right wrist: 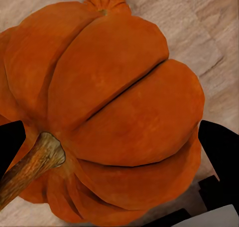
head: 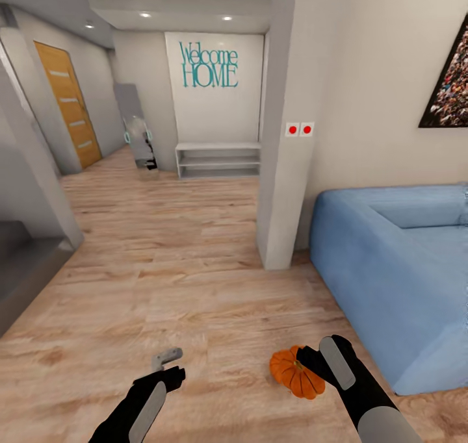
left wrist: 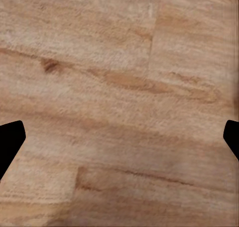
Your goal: Place each of the two pumpkins and all three candles from the living room inside a cabinet in the living room (use any cabinet), then make sure every cabinet is closed, and position the cauldron so it is next to a table in the living room.
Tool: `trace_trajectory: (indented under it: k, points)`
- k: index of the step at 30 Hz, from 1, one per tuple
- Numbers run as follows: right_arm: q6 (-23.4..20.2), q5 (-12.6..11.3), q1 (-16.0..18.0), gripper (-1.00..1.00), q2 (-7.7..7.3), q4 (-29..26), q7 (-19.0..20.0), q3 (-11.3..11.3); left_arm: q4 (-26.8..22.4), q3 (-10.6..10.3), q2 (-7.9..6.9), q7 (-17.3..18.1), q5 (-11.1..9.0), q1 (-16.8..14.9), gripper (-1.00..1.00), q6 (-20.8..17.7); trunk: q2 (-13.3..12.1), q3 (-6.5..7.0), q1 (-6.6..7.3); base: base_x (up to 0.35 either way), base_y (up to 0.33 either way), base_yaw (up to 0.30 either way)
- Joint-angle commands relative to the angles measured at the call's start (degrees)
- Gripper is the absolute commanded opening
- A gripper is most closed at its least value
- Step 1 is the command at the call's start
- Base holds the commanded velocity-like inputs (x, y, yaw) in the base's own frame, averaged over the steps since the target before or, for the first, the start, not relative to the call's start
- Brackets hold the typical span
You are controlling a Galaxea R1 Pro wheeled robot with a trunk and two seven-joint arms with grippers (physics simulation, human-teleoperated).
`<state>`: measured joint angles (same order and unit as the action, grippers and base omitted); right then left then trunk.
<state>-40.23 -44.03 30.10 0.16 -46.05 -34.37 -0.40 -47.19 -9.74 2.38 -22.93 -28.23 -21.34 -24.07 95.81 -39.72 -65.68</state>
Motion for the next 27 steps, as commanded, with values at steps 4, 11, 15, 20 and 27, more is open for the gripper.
trace_trajectory:
  k: [4,11,15,20,27]
  points:
    - [0.0,-0.6,0.1,-1.0,0.02,0.2,-0.5,0.0,-0.1,-0.2,-0.04,-0.5,-0.6,0.0,1.0,-0.1,0.0,-0.06,-0.03,0.341,0.16,-0.276]
    - [0.1,-0.5,0.4,-1.0,0.02,1.7,-0.5,0.0,-0.1,-0.2,-0.09,-0.5,-0.7,0.0,1.0,-0.1,0.0,-0.06,-0.03,0.336,0.176,-0.277]
    - [0.2,-0.5,0.4,-1.0,0.02,1.7,-0.5,0.0,-0.1,-0.2,-0.09,-0.5,-0.7,0.0,1.0,-0.1,0.0,-0.15,-0.03,0.325,0.132,-0.268]
    - [0.6,-0.5,0.4,-1.0,0.02,1.8,-0.5,0.0,-0.1,-0.2,-0.09,-0.5,-0.7,0.0,1.0,-0.1,0.0,-0.4,-0.03,0.265,0.019,-0.252]
    - [1.8,-0.5,0.4,-1.0,0.02,1.8,-0.5,0.0,-0.1,-0.2,-0.09,-0.5,-0.7,0.0,1.0,-0.1,0.0,-0.83,-0.03,0.238,0.001,-0.236]
